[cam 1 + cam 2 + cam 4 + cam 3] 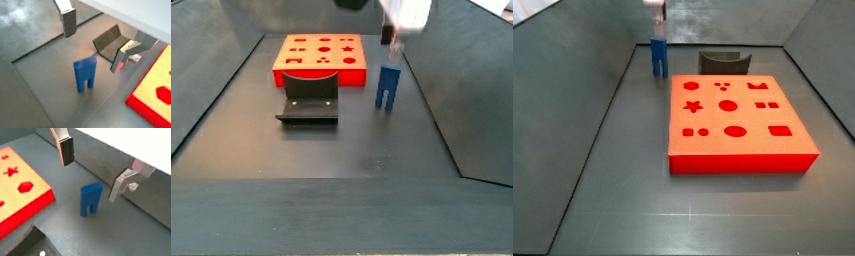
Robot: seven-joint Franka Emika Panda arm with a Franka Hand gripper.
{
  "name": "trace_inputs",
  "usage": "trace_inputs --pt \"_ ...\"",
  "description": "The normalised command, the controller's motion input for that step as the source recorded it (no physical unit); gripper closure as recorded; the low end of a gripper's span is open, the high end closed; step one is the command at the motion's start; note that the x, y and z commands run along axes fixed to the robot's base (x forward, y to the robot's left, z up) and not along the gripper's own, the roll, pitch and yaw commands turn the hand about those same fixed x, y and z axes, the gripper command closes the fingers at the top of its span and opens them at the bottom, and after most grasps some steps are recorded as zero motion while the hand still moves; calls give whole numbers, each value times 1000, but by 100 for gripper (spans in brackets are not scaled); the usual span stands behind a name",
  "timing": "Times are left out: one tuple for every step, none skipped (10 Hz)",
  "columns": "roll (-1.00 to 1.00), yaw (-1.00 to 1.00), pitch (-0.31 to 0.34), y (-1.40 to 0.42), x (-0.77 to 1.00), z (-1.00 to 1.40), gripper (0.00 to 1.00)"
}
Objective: Pick up the square-circle object. Move up. Rotate the square-circle object. Move to above the board. Insert the square-circle object.
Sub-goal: Rotate the square-circle object.
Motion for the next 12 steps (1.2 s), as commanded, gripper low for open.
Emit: trace_inputs --pt "-10 1000 8 0 0 0 0" --pt "-9 1000 8 -8 9 -35 0" --pt "-8 1000 7 -17 17 -19 0" --pt "-9 1000 8 -10 17 -17 0" --pt "-9 1000 8 -10 17 -16 0" --pt "-10 1000 8 -9 17 -16 0" --pt "-10 1000 9 -8 17 -16 0" --pt "-11 1000 9 -8 17 -16 0" --pt "-12 1000 10 -8 17 -16 0" --pt "-12 1000 11 -8 17 -16 0" --pt "-14 1000 12 -8 17 -16 0" --pt "-15 1000 12 -7 17 -15 0"
